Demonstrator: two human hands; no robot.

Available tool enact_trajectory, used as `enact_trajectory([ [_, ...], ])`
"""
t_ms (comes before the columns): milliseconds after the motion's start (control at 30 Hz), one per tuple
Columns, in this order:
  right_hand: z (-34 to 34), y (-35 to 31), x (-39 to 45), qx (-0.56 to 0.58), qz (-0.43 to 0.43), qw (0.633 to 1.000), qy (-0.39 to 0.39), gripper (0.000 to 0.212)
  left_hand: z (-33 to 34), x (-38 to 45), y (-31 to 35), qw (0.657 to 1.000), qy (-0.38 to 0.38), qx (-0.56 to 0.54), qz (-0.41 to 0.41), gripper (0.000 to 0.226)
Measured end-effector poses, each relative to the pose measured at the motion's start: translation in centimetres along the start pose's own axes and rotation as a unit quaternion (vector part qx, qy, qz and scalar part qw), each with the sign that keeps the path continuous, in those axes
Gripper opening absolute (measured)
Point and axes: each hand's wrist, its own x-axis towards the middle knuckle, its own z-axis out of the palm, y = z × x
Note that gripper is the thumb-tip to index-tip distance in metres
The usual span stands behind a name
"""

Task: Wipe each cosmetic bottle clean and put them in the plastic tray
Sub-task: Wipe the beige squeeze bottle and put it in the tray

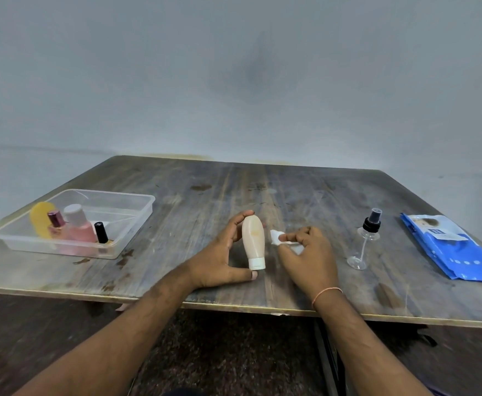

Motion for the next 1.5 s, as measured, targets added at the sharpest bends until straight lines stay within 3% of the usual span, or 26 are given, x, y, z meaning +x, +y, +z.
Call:
enact_trajectory([
  [100, -0.1, -0.5, -0.2, 0.015, -0.015, 1.000, -0.011, 0.044, 0.0, 0.0, 0.1, 1.000, 0.006, -0.001, 0.008, 0.122],
  [267, -0.5, -0.2, -0.3, 0.057, -0.030, 0.998, 0.009, 0.007, 0.1, 0.1, 0.0, 1.000, 0.007, 0.022, 0.004, 0.122],
  [467, -0.6, -0.2, -0.3, 0.126, -0.053, 0.991, -0.008, 0.020, 0.2, 0.0, 0.4, 0.999, 0.021, 0.043, 0.005, 0.121],
  [633, -0.3, -0.3, -0.6, 0.186, -0.063, 0.977, -0.088, 0.022, 0.4, -0.5, 1.1, 0.996, 0.039, 0.082, 0.023, 0.121],
  [867, -0.7, -1.7, -1.0, 0.261, -0.048, 0.955, -0.131, 0.036, -0.3, -1.2, 1.8, 0.993, 0.043, 0.103, 0.024, 0.121],
  [1200, -0.1, -9.8, 0.0, 0.331, -0.011, 0.929, -0.166, 0.039, -6.8, -3.6, 4.2, 0.985, 0.057, 0.146, 0.078, 0.121],
  [1500, 4.8, -20.7, 0.9, 0.315, -0.072, 0.922, -0.214, 0.043, -17.0, -9.6, 4.3, 0.961, 0.144, 0.226, 0.069, 0.121],
])
